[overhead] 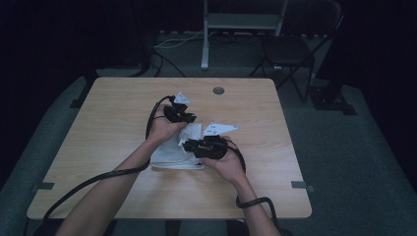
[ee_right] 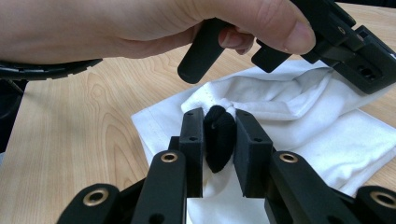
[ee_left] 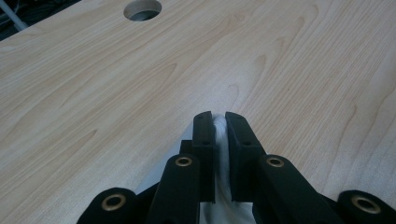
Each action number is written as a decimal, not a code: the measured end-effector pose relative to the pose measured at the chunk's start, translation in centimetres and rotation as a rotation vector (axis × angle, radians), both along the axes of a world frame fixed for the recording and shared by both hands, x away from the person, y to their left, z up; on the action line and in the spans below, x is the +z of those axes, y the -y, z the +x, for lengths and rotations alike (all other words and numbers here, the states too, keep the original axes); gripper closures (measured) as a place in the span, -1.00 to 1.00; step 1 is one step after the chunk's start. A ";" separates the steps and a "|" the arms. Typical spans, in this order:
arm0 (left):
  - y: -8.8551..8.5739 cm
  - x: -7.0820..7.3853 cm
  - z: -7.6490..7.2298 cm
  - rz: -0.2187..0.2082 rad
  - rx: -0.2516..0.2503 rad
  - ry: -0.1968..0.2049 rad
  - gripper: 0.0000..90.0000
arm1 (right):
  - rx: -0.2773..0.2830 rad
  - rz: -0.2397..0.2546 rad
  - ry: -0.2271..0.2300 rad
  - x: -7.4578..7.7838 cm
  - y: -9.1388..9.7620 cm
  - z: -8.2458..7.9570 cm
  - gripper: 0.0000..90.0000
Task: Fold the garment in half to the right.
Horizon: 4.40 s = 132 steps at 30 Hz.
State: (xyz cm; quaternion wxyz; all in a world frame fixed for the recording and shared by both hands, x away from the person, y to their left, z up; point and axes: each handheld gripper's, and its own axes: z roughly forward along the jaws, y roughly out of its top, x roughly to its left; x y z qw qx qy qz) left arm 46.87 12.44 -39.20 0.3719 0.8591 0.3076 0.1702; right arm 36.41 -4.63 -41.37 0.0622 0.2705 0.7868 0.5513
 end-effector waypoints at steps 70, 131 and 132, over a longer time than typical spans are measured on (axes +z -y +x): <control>-0.8 2.5 -0.7 -0.058 0.042 0.058 -0.32 | -0.120 -0.107 -0.073 -1.4 5.4 -0.8 -0.13; -9.4 -4.0 -11.6 -0.013 0.006 0.086 -0.33 | -0.265 -0.282 -0.014 -1.3 2.0 -0.3 -0.26; -9.4 -4.0 -11.7 -0.013 0.007 0.087 -0.33 | -0.273 -0.271 -0.011 -1.0 2.0 -0.1 -0.28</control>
